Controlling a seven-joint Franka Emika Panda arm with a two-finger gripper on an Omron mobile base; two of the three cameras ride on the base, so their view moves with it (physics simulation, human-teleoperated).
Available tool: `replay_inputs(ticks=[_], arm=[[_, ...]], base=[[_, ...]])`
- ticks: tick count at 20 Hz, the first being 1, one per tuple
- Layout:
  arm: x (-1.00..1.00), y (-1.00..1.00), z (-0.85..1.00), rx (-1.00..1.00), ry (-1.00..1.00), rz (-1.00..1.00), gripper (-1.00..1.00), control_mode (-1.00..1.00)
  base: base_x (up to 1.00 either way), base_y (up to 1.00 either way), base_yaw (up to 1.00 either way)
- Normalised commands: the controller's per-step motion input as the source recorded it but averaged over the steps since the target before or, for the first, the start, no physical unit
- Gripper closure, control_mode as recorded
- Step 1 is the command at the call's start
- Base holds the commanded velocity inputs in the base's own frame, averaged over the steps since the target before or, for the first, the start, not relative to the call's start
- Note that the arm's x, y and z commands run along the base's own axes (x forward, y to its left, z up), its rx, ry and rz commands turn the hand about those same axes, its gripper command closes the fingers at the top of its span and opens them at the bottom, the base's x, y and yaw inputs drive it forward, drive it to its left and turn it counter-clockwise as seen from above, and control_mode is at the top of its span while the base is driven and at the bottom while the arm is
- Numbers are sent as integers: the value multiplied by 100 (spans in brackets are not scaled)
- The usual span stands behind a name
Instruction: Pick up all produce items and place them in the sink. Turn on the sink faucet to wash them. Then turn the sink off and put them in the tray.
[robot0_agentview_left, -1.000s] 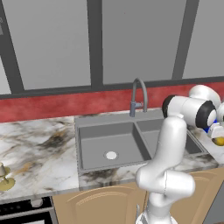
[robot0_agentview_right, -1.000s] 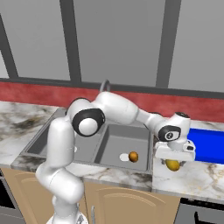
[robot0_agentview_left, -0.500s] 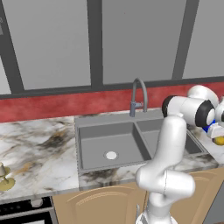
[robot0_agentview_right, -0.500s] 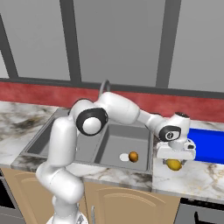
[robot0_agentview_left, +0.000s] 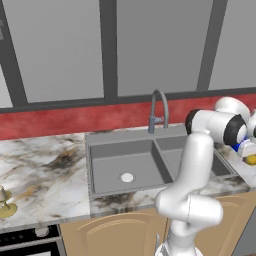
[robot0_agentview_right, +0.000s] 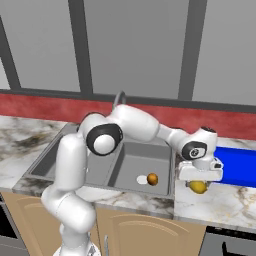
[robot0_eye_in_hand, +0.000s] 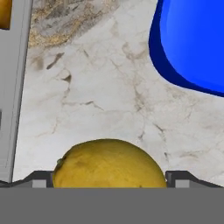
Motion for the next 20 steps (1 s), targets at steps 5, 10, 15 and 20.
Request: replay_inputs(ticks=[5, 10, 15, 20], arm=[[-9, 96, 31, 0, 3, 22, 100, -100], [-4, 100, 19, 0, 3, 25, 100, -100], [0, 98, 12, 5, 1, 24, 100, -100], [1, 71, 0, 11, 0, 21, 100, -100]], base=[[0, 0, 0], [0, 0, 0], [0, 0, 0], [0, 0, 0]])
